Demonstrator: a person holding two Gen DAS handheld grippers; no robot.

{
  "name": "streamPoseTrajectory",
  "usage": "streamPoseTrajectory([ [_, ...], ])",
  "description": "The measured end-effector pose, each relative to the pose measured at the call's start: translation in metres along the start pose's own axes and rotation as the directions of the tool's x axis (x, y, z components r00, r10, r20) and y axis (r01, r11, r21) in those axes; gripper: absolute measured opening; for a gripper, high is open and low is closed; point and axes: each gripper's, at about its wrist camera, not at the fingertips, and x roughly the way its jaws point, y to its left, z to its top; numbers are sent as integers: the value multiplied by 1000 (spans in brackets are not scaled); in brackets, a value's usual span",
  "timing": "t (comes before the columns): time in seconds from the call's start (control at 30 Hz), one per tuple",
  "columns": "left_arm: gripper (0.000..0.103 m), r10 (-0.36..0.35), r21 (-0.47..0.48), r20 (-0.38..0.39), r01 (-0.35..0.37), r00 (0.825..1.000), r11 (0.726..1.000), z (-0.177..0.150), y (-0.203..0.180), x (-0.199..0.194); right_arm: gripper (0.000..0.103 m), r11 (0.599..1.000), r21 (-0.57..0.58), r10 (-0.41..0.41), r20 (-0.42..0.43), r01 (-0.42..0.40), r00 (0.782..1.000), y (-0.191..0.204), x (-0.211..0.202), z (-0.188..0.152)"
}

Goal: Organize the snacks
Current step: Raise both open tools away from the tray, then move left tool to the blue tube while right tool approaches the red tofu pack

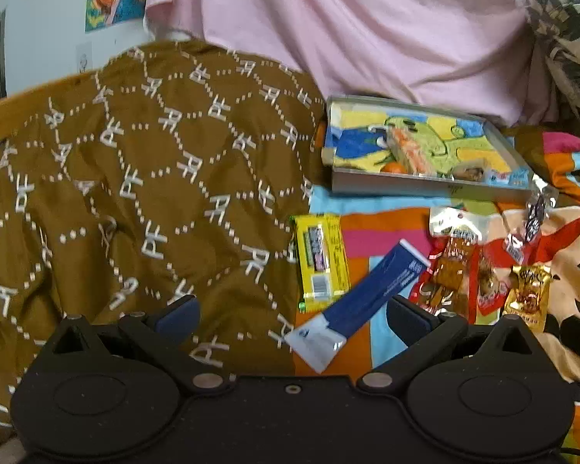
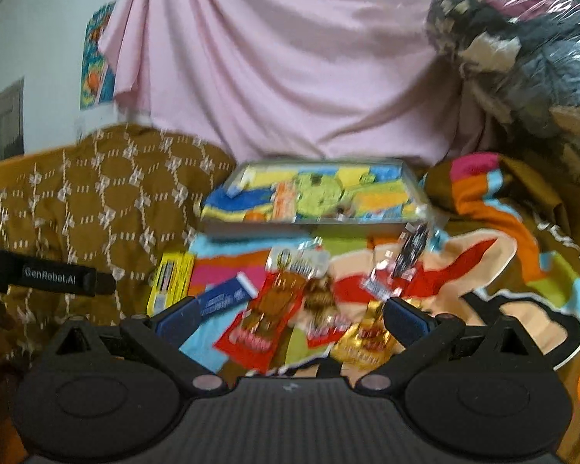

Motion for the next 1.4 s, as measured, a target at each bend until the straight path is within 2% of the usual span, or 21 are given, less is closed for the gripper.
streamPoseTrajectory([
  [0.27,102,-10,14,-36,10,999,1000,-9,7,7,103,999,-31,20,-90,-23,996,8,15,-6],
  [0.5,102,-18,56,-81,23,997,998,-12,7,16,103,997,-11,71,-187,-74,980,6,31,-5],
  [0.83,102,-19,161,-72,30,997,987,-11,-8,28,103,994,5,107,-243,-109,964,0,50,2],
  [1.03,102,-21,237,-63,35,998,971,-2,-21,39,103,985,-19,159,-276,-171,948,-2,67,10],
  [1.3,102,-52,338,-74,74,996,938,6,-35,57,103,962,-112,209,-292,-250,933,2,85,12],
  [1.4,102,-70,368,-92,100,993,924,6,-37,66,103,952,-108,242,-315,-288,918,-3,97,11],
])
